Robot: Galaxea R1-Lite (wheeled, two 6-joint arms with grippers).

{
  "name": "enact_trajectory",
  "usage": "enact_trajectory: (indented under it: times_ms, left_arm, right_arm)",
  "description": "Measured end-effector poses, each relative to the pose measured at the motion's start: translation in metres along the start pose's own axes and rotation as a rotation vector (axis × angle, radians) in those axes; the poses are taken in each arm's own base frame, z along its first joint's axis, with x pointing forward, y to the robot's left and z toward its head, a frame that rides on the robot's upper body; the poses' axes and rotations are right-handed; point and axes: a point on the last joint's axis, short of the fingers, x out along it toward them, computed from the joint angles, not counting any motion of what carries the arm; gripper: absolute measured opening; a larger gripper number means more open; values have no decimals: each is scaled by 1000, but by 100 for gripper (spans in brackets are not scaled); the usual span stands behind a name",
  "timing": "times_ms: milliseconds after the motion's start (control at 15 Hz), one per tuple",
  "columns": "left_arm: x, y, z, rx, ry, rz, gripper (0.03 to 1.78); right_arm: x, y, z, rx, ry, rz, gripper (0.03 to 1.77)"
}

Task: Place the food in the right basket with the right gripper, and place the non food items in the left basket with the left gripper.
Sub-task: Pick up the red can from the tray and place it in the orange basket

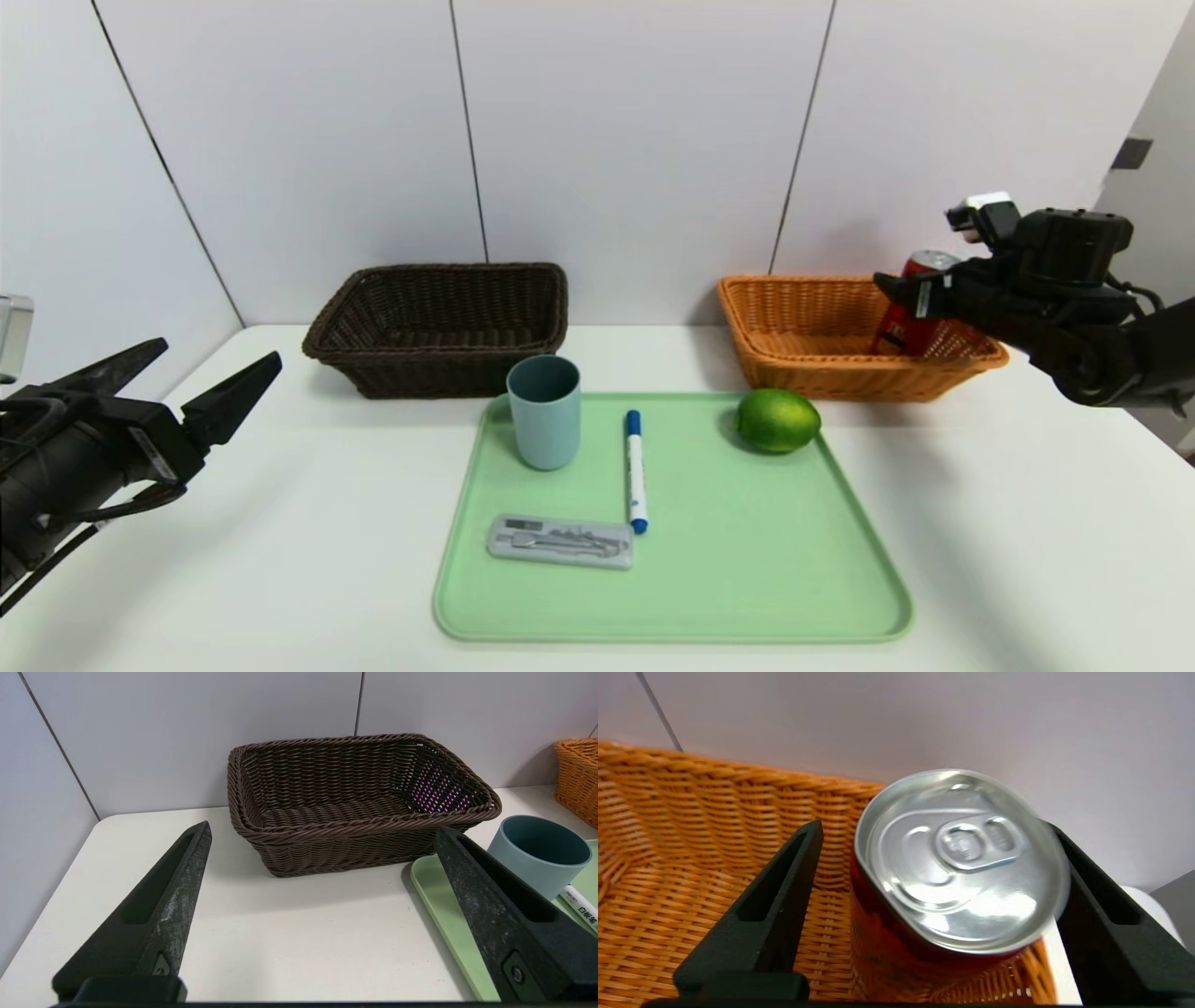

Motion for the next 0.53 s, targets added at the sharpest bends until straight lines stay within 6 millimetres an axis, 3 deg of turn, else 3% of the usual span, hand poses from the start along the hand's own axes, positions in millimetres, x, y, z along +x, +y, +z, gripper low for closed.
enact_trajectory:
  times_ms: [267,533]
  left_arm:
    - [0,0,3,-5,-15,-5,169]
    - [-1,0,3,-6,-12,-6,169]
  right_arm:
    - [-28,2,30,-15,-18,11,161]
    - [-73,11,68,-26,-54,43,165]
